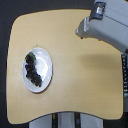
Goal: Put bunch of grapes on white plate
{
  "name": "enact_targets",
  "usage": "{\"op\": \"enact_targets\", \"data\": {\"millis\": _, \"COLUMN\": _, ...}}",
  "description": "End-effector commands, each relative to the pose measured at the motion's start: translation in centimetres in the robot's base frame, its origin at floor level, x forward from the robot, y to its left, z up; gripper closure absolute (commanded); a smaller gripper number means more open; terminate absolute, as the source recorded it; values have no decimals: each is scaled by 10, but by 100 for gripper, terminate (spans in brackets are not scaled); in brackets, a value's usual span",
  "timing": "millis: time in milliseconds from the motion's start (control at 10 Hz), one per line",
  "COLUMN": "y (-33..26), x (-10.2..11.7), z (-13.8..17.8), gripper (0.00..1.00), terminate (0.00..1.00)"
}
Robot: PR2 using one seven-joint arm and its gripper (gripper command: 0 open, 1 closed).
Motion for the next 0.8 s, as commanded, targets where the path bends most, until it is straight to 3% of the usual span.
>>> {"op": "enact_targets", "data": {"millis": 0, "y": -53, "x": 11, "z": 4, "gripper": 0, "terminate": 0}}
{"op": "enact_targets", "data": {"millis": 600, "y": -65, "x": 12, "z": 0, "gripper": 0, "terminate": 0}}
{"op": "enact_targets", "data": {"millis": 700, "y": -67, "x": 16, "z": 0, "gripper": 0, "terminate": 100}}
